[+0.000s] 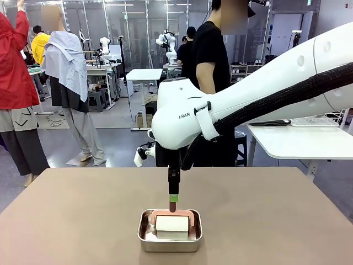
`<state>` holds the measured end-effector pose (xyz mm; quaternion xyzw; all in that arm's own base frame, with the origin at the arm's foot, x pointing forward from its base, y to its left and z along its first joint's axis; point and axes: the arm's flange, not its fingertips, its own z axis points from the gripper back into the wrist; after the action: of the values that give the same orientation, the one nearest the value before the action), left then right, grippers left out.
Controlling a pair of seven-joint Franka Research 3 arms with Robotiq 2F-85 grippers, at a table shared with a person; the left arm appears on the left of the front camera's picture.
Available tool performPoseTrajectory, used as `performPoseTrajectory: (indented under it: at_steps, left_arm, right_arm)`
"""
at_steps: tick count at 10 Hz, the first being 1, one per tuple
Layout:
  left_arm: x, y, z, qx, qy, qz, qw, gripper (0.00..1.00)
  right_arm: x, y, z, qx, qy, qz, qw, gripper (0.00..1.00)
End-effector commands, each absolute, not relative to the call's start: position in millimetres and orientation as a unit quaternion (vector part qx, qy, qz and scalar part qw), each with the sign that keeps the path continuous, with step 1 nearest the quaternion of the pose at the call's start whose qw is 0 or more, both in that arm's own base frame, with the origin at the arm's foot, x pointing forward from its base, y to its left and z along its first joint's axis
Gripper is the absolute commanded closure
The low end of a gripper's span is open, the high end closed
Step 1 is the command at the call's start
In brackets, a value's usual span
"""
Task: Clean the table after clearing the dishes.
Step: Place the Lint Roller back on top of the Airtight Container.
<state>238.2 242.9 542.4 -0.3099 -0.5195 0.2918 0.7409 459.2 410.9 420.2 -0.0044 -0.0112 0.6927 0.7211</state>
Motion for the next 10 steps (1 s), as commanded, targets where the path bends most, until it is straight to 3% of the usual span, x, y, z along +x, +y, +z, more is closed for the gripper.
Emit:
performPoseTrajectory:
  at_steps: [1,10]
  left_arm:
    - [236.5,242.7,544.1,-0.307,-0.515,0.296,0.743,0.0]
    - [236.5,242.7,544.1,-0.307,-0.515,0.296,0.743,0.0]
  right_arm:
    - [457.2,412.7,420.2,-0.004,-0.01,0.694,0.72,0.0]
    - [458.9,411.2,420.1,-0.004,-0.011,0.693,0.721,0.0]
